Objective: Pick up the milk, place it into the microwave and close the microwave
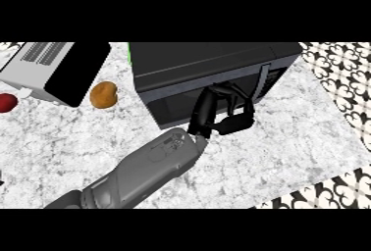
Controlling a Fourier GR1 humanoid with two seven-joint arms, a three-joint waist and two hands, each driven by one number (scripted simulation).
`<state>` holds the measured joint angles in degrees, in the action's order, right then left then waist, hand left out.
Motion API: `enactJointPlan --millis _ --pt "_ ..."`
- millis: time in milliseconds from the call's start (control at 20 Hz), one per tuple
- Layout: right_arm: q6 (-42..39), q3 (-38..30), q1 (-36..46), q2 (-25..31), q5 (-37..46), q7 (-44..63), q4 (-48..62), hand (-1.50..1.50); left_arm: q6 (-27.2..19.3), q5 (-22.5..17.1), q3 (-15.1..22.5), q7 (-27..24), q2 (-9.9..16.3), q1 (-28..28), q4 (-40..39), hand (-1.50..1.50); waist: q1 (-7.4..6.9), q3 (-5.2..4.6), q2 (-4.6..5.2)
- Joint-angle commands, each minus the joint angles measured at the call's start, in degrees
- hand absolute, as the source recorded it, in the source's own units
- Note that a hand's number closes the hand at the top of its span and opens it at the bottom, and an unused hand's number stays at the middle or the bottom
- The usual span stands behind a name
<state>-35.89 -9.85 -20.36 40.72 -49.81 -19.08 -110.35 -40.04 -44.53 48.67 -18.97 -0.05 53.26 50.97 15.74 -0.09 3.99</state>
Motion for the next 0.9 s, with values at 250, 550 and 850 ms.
enactJointPlan --millis 250,550,850 --pt "-2.25 -0.17 0.66 1.28 -2.3 0.1 -0.9 -1.5 -1.67 -3.31 -4.35 -4.72 0.05 2.86 -6.62 1.5 0.18 -0.02 0.86" --pt "-3.95 0.34 0.83 2.56 -3.42 0.74 -1.77 -1.5 -2.47 -5.23 -3.53 -7.13 0.05 2.7 -6.69 1.5 0.86 -0.04 1.11" --pt "-4.85 0.07 0.76 3.84 -4.11 1.31 -2.74 -1.5 -2.9 -6.51 -2.97 -9.72 0.05 2.39 -7.41 1.5 1.29 -0.1 1.18"
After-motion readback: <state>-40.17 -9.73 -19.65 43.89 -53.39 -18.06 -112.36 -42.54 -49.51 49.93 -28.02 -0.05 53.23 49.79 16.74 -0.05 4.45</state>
